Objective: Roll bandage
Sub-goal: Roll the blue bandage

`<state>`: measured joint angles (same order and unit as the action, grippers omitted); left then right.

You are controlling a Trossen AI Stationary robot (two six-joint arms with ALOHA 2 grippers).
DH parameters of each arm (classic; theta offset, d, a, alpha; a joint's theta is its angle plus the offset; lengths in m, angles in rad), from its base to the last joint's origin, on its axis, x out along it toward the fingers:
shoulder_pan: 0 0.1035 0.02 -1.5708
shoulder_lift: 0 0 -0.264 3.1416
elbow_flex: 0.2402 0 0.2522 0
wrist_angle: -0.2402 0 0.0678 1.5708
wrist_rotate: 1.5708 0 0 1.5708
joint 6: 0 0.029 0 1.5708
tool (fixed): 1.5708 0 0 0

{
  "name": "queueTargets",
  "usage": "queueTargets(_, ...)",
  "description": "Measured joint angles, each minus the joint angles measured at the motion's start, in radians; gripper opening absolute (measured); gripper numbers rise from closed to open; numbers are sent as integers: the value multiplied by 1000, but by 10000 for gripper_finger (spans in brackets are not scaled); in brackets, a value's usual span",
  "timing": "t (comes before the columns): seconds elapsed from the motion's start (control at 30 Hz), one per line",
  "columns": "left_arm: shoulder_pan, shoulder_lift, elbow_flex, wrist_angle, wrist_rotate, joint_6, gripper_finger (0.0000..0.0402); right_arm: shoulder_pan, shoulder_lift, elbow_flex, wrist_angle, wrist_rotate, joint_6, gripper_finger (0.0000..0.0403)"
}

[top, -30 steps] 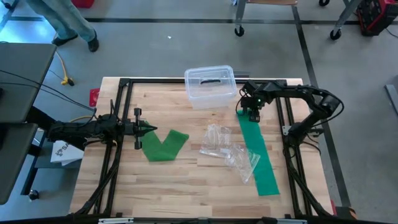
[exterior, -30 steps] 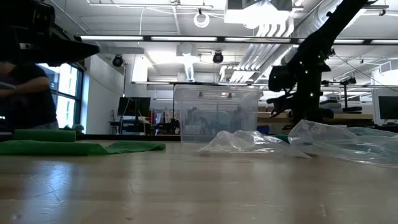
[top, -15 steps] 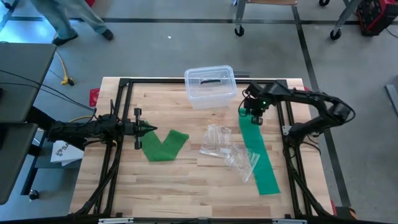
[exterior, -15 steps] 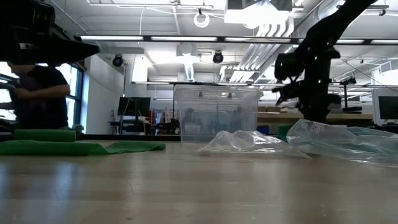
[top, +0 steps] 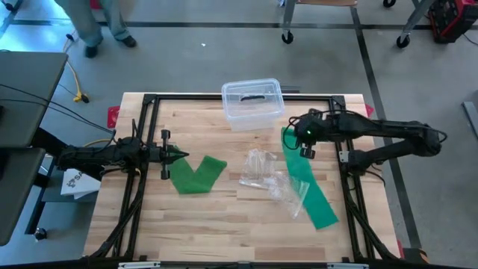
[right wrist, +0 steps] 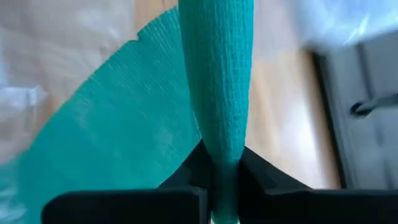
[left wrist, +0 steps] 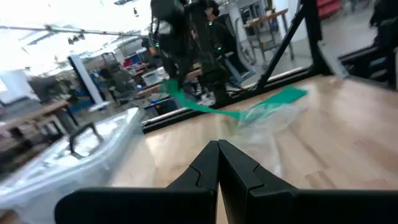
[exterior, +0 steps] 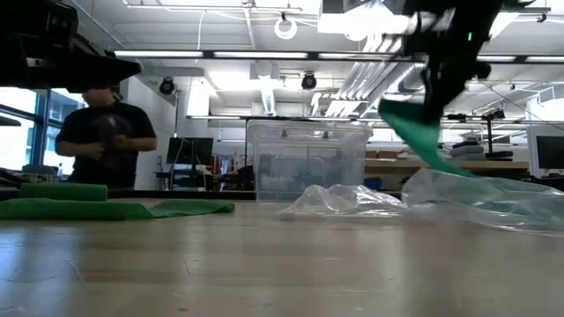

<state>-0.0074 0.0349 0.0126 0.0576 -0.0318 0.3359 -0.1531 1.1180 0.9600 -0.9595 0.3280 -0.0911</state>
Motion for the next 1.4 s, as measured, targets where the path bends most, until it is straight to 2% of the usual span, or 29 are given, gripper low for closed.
queueTargets(0.1,0,0,0,9,48,-257,1,98,-2,107,-52,58,49,27)
queueTargets(0.2,0,1,-1,152,45,-573,1,182,-2,201,-69,74,88,29)
queueTargets(0.27,-2,0,-1,270,46,-628,1,228,-2,250,-68,82,97,30)
queueTargets(0.37,-41,28,-1,482,169,-520,1,288,-2,293,-65,83,95,30)
queueTargets(0.47,-114,113,1,723,256,-383,1,340,-2,303,-67,80,94,31)
queueTargets(0.53,-174,209,2,797,254,-309,1,370,-2,303,-68,55,105,31)
queueTargets(0.63,-267,424,33,896,189,-237,1,403,1,303,-59,-1,136,31)
queueTargets(0.8,-358,869,223,1056,106,-168,1,445,1,303,-43,-21,178,32)
queueTargets(0.97,-367,1226,495,1062,96,-231,1,471,1,302,-44,-22,208,32)
queueTargets(1.07,-360,1365,644,988,74,-199,1,484,1,302,-44,-38,247,32)
queueTargets(1.1,-357,1396,691,947,30,-183,1,491,1,302,-44,-45,263,32)
queueTargets(1.17,-353,1441,782,844,-122,-139,1,508,1,302,-44,-50,299,32)
queueTargets(1.23,-353,1470,866,704,-295,-106,1,528,1,302,-44,-50,320,32)
queueTargets(1.3,-353,1490,948,555,-411,-78,1,550,1,302,-43,-50,321,32)
queueTargets(1.37,-359,1510,1018,463,-478,-57,1,572,1,301,-31,-47,321,32)
queueTargets(1.4,-361,1521,1049,434,-478,-51,1,581,1,301,-23,-47,322,32)
